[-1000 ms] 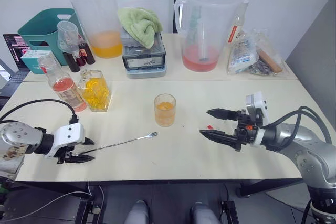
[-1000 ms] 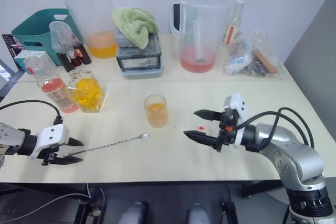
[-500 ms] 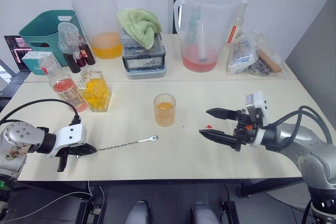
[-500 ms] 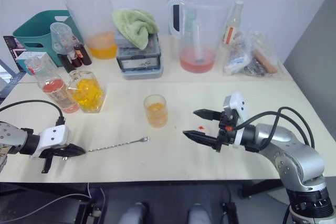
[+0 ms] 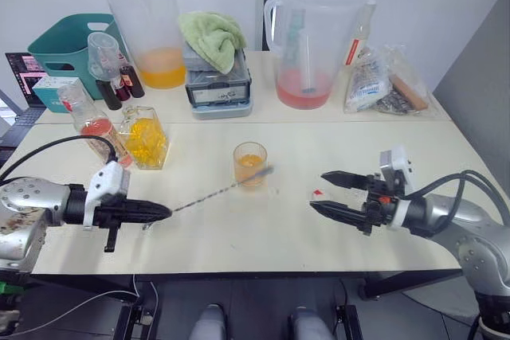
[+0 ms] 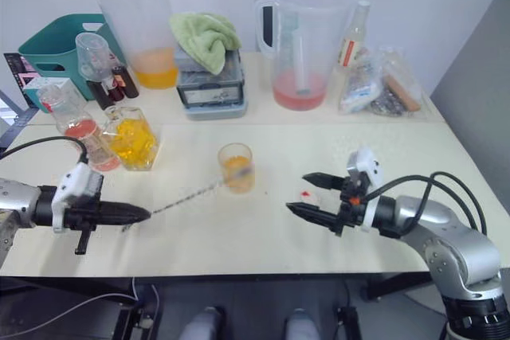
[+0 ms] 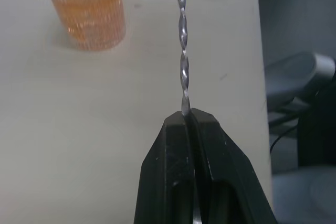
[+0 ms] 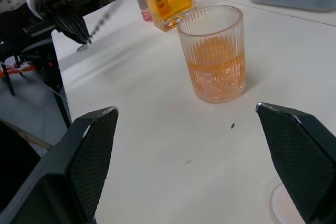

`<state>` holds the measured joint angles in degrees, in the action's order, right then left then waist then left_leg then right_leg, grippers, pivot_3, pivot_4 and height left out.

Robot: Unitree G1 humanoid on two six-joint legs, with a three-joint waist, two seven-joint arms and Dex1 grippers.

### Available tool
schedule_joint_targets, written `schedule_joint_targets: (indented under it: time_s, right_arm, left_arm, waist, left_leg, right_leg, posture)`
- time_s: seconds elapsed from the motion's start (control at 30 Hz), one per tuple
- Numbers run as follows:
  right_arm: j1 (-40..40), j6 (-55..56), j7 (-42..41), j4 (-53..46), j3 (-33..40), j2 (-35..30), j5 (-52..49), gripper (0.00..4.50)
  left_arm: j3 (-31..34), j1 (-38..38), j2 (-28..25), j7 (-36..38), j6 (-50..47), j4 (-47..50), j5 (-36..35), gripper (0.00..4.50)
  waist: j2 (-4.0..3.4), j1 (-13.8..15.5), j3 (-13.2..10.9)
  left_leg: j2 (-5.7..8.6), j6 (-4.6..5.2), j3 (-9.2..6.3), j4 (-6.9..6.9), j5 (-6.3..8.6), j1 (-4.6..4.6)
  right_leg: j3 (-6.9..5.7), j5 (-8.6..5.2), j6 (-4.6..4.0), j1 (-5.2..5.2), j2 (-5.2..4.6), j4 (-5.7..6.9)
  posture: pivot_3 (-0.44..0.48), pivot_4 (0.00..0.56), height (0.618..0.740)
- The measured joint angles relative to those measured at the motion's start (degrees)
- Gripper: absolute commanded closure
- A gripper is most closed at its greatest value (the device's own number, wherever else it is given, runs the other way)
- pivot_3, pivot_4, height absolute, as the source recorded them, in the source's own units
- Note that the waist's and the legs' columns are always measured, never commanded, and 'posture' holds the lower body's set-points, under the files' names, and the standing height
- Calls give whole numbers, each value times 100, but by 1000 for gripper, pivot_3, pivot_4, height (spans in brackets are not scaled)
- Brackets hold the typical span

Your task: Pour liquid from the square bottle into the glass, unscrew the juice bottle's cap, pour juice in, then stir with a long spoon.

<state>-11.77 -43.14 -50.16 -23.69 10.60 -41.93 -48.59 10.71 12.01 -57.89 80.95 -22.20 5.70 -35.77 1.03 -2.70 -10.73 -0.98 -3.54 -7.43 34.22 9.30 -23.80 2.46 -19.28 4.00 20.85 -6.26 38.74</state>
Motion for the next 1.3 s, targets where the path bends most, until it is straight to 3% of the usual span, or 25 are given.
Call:
schedule_joint_targets:
  time_s: [0.17, 0.3, 0.47, 0.63, 0.73, 1.07, 1.1, 1.3]
  right_arm:
    - [-546, -547, 1099, -301, 90, 939, -1220, 0]
    - [-917, -740, 2351, -599, -239, 1858, -2030, 0]
    - [-1222, -744, 3651, -631, -425, 2476, -2653, 0]
    - [-1454, -715, 4251, -571, -506, 2681, -2943, 0]
    - [-1454, -715, 4368, -480, -505, 2653, -2978, 817]
    - [-1421, -568, 4486, -384, -474, 2512, -3146, 4266]
    - [-1412, -547, 4513, -378, -474, 2507, -3146, 4485]
    - [-1409, -512, 4575, -359, -515, 2513, -3220, 4485]
  left_arm:
    - [65, 111, 691, -1211, -1192, 1076, -850, 4467]
    - [-23, 221, 1287, -2134, -1573, 1561, -1034, 4467]
    - [-79, 255, 1503, -2651, -1782, 1882, -1151, 4467]
    - [-207, 261, 1607, -2815, -1794, 1993, -1154, 4467]
    - [-219, 312, 1607, -2840, -1789, 1973, -1140, 4500]
    - [-219, 342, 1602, -2881, -1790, 1961, -1157, 4500]
    - [-219, 326, 1593, -2868, -1789, 1962, -1157, 4500]
    - [-218, 301, 1557, -2856, -1777, 1967, -1153, 4500]
  waist:
    - [0, -8, 0]
    - [1, -4, 0]
    - [1, 10, 1]
    - [1, 8, 1]
    - [1, 9, 1]
    - [1, 6, 1]
    - [1, 5, 1]
    - [1, 5, 1]
  left_leg:
    - [-2, 0, -3, 8, 0, 0]
    - [0, -1, -4, 11, 0, 0]
    - [2, -3, -5, 12, -2, 0]
    - [2, -3, -5, 11, -2, 0]
    - [2, -3, -5, 11, -2, 0]
    - [2, -3, -4, 8, -2, -1]
    - [2, -3, -3, 8, -2, -1]
    - [2, -3, -3, 7, -2, -2]
  right_leg:
    - [2, 0, 0, 0, 3, 10]
    - [2, 0, 0, 0, 3, 12]
    - [4, 1, -1, 1, 3, 12]
    - [5, 0, -1, 4, 3, 12]
    - [6, 0, -2, 5, 3, 12]
    - [9, -1, -3, 10, 4, 13]
    - [10, -1, -3, 10, 4, 13]
    - [11, -1, -3, 13, 4, 14]
  posture:
    - [0, 150, 740]
    - [0, 150, 740]
    - [0, 150, 740]
    - [0, 150, 740]
    - [0, 150, 740]
    - [0, 150, 740]
    - [0, 150, 740]
    - [0, 150, 740]
